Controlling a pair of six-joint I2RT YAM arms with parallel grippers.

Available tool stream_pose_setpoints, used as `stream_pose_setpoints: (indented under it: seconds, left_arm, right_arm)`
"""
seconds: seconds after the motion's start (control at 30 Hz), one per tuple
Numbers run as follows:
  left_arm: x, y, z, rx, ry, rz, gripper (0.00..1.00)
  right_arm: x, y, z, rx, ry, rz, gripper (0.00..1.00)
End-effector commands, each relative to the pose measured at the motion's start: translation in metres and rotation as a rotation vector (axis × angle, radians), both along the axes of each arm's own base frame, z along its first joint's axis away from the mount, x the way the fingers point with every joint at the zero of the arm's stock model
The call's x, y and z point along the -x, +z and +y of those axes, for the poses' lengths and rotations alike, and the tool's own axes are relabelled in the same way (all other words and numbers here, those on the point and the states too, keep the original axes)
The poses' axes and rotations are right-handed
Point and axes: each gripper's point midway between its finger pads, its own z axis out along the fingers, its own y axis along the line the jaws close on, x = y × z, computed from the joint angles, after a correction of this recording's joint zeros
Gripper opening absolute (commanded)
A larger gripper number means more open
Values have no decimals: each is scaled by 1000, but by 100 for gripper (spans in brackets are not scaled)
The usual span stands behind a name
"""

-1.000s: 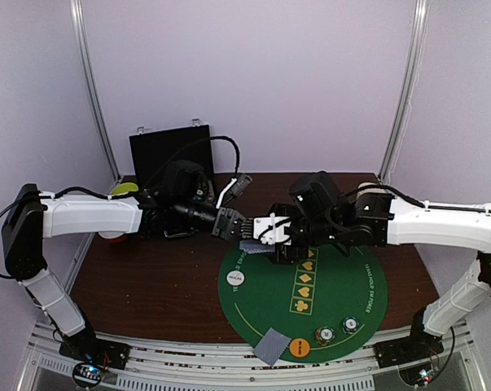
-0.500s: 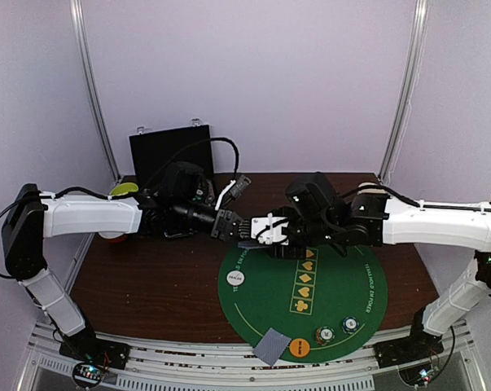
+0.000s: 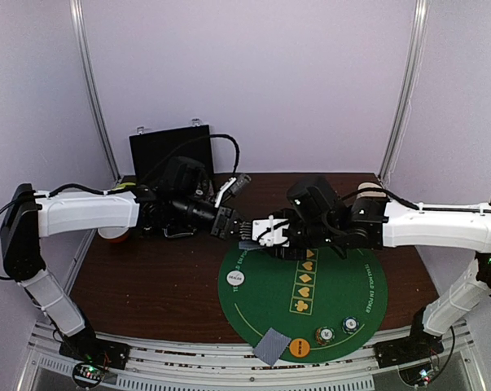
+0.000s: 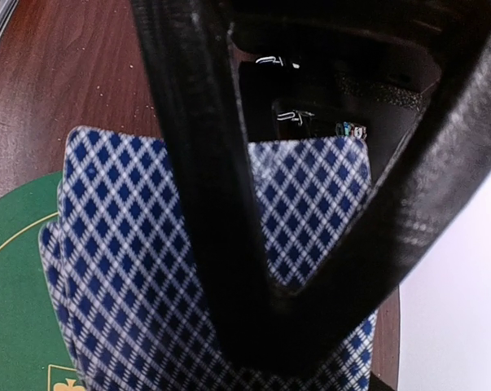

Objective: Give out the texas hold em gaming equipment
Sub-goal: Pass from the left arm to the right, then pick up the poker card from the face-down deck piles.

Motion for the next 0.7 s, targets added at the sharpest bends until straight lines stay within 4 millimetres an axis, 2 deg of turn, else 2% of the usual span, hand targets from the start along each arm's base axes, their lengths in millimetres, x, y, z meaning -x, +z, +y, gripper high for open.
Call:
stream_pose_setpoints:
  seconds: [0.0, 0.17, 0.37, 0.53, 0.67]
  left_arm:
    - [-2, 25, 1, 30, 3, -76, 53]
    - [-1, 35, 1, 50, -5, -84, 64]
    - [-12, 45, 13, 31, 52, -124, 74]
    - [-18, 36, 22, -41, 96, -131, 76]
    - [-20, 39, 29, -52, 131, -149, 72]
  right_arm:
    - [-3, 17, -1, -57, -22, -32, 45]
    - [-4, 16, -2, -74, -26, -21, 45]
    - [-7, 12, -6, -77, -36, -10, 44]
    - [-8, 14, -6, -82, -38, -10, 44]
    - [-8, 14, -7, -78, -41, -10, 44]
